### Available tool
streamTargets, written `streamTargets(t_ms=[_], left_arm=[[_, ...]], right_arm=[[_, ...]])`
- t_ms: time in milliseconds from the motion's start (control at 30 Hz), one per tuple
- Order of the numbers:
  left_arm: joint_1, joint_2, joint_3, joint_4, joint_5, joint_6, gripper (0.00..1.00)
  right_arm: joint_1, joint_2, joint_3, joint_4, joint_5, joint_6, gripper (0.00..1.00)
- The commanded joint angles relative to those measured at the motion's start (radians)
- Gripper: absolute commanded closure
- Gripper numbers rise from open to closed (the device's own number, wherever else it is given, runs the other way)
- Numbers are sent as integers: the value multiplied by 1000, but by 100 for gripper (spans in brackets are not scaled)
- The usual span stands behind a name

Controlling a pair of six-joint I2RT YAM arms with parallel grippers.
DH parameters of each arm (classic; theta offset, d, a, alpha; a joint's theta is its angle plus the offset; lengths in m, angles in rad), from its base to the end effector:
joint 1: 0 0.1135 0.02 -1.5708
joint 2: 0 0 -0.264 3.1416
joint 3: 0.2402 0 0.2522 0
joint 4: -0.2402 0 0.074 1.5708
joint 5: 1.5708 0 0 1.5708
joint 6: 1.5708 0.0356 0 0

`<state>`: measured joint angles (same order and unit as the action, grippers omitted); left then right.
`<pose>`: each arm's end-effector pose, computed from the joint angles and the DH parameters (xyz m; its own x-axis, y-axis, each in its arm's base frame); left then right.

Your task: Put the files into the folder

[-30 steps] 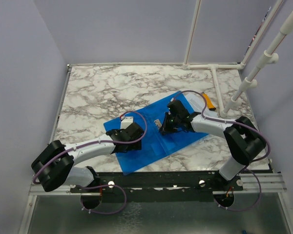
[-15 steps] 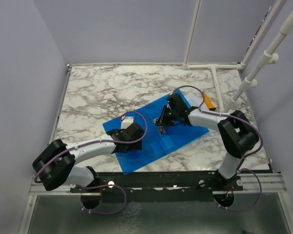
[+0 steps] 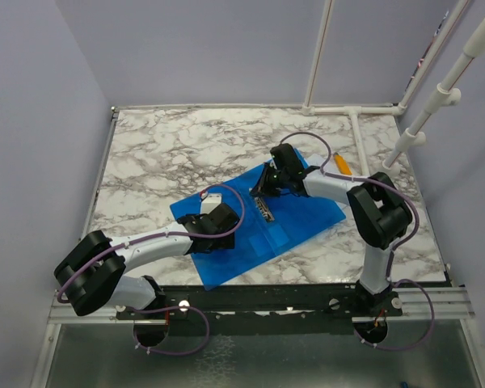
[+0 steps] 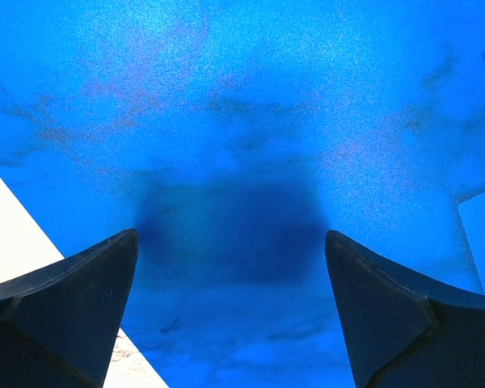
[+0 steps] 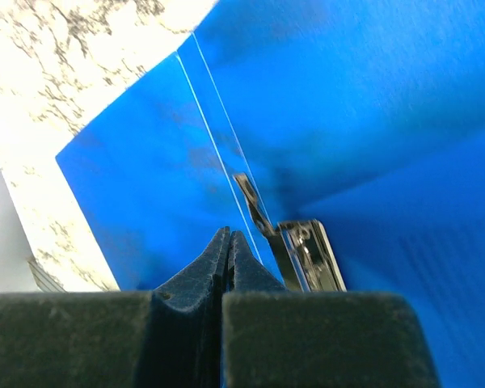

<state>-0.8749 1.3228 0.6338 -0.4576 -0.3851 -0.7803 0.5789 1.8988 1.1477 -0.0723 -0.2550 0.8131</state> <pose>0.1554 -0.1652 0.1625 -0.8459 -0.0043 -0.5334 0.0241 0.9986 -0.0462 0.3289 0.2257 0.1606 -0.9108 0.2445 -0.3328 -0.0165 0.7837 0.6209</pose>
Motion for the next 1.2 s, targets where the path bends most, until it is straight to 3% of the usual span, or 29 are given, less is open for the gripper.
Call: streamTargets(t_ms=[0, 200, 400, 733, 867, 1167], left_arm=[[-4, 9, -3, 11, 5, 12, 1], [-4, 2, 0, 9, 7, 16, 1], [-3, -17, 10, 8, 7, 26, 1], [-1, -69, 57, -6, -3, 65, 1], [3, -85, 100, -19, 11, 83, 1], [52, -161, 213, -96, 19, 160, 1]], right_arm=[[-11, 49, 70, -12, -26, -28, 100], [-14, 17, 100, -56, 4, -77, 99], [-20, -92, 91, -172, 137, -166, 98], [-63, -308, -19, -325, 459, -296, 39], [-118, -351, -64, -357, 506, -327, 27], [-287, -368, -166, -309, 409, -354, 5]])
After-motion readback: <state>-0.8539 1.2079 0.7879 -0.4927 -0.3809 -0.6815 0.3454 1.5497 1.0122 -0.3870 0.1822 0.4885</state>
